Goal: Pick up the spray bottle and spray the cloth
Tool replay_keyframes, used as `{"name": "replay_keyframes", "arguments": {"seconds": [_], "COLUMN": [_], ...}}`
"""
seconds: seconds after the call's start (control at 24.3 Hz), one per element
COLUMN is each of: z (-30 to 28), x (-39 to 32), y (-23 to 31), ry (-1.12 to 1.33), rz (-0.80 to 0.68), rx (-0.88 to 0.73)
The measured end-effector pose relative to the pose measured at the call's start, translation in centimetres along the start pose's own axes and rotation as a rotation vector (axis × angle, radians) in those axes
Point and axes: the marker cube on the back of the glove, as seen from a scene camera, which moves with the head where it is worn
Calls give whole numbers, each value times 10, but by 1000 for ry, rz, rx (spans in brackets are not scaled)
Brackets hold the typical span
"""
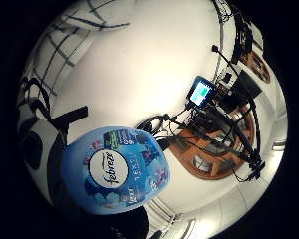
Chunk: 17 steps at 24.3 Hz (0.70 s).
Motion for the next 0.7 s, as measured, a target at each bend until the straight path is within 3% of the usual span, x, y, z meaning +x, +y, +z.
{"name": "replay_keyframes", "arguments": {"seconds": [0.16, 0.29, 0.49, 0.7], "z": [-30, -77, -158, -192], "x": [-6, -19, -58, -101], "y": [17, 43, 67, 52], "ry": [-31, -132, -506, -934], "rz": [-64, -185, -474, -674], "rx": [188, 461, 896, 1021]}}
